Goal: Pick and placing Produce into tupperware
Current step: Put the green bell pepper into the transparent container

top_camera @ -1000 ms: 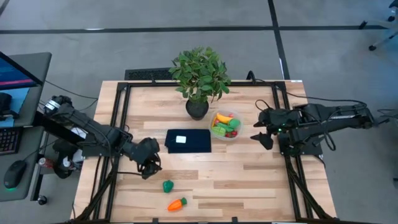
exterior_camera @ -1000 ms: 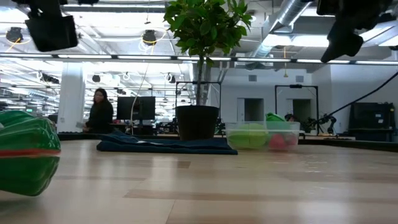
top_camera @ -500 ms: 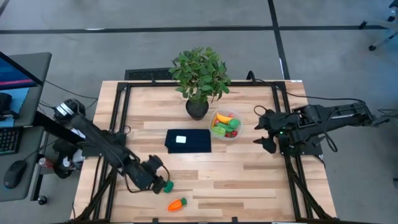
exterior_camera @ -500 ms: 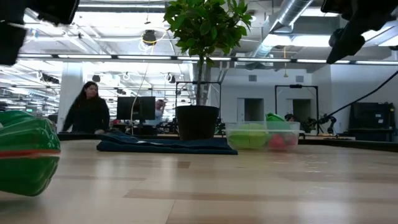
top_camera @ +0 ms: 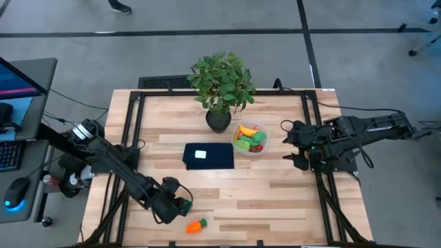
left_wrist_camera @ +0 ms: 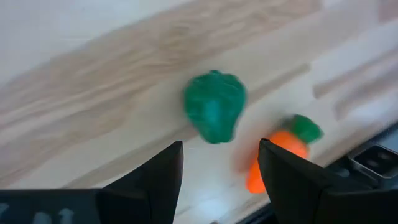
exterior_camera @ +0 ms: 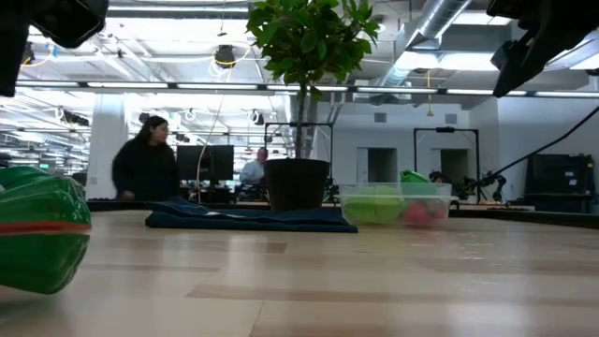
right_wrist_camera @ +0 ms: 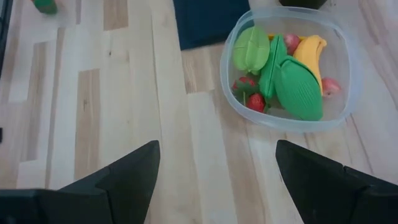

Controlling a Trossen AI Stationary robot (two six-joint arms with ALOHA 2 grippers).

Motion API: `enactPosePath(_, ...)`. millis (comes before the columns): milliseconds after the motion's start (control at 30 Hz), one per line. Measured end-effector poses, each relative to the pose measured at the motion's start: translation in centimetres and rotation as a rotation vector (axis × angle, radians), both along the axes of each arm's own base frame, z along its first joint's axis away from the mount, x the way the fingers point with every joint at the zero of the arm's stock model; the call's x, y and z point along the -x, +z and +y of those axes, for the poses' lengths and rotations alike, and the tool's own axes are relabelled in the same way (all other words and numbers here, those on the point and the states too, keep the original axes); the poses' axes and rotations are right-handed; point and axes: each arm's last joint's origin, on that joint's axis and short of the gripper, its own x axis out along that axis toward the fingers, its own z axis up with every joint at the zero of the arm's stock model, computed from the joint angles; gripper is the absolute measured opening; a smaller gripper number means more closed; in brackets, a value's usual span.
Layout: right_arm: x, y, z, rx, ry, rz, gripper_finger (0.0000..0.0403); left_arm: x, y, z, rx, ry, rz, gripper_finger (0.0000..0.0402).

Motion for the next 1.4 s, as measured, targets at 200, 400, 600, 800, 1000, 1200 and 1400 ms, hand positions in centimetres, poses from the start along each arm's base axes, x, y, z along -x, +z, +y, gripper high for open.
enactPosePath(200,0.0,0.0,0.0,0.001,0.001,0.0,0.0315,-0.8,0.6,-0.7,-0.003,0.044,0.025,0.0196)
enactPosePath(400,0.0,0.0,0.0,0.0,0.0,0.004,0.0315,-1.6,0.3,-1.4,0.0,0.075,0.029,0.0196)
enactPosePath(600,0.2,-0.1,0.0,-0.002,-0.007,0.022,0.0315,-2.5,0.0,-2.1,-0.004,0.034,0.011,0.0196)
enactPosePath(800,0.2,-0.1,0.0,-0.002,-0.006,0.022,0.0315,-2.8,0.1,-2.3,0.022,0.026,-0.014,0.0197)
enactPosePath(1000,0.2,-0.1,0.0,-0.002,-0.007,0.022,0.0315,-3.2,0.1,-1.8,-0.006,-0.017,-0.021,0.0196)
enactPosePath(1200,0.2,-0.1,0.0,-0.012,-0.019,0.022,0.0315,-3.1,0.0,-1.7,-0.012,-0.013,-0.003,0.0199)
enactPosePath(1400,0.2,-0.1,0.0,-0.011,-0.019,0.022,0.0315,-2.8,-0.1,-1.5,-0.01,0.004,0.04,0.022)
